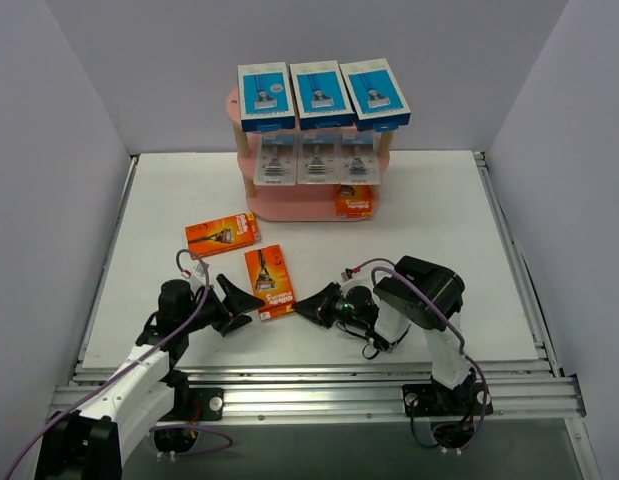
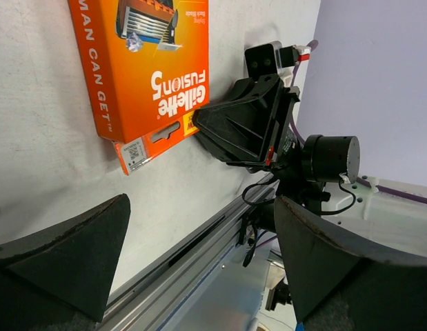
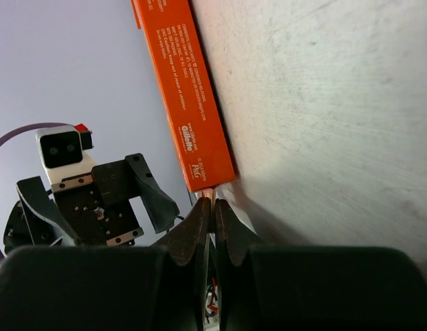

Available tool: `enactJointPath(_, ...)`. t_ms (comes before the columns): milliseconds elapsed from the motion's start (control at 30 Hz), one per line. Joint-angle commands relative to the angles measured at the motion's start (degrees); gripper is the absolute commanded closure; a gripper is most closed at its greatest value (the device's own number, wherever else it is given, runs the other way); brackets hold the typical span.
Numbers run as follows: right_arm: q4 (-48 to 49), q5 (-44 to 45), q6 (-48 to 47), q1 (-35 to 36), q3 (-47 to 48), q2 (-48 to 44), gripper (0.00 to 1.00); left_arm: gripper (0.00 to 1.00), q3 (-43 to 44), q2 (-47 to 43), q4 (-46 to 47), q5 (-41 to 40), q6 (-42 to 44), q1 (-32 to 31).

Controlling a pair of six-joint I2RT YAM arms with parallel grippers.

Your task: Place and organize the shaving razors onto the shelf

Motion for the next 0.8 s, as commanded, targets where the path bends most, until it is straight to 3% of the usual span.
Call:
enactJointPath(0, 21.62, 0.31, 4.41, 0.47, -0.11, 0.0, 1.0, 0.06, -0.22, -1.56, 3.71, 1.64, -1.9, -0.14)
enactJointPath(767, 12.49, 2.6, -3.49, 2.93, 2.88, -22.76, 1.0, 0.06, 0.74, -9.03, -1.2, 1.3, -3.49, -0.14)
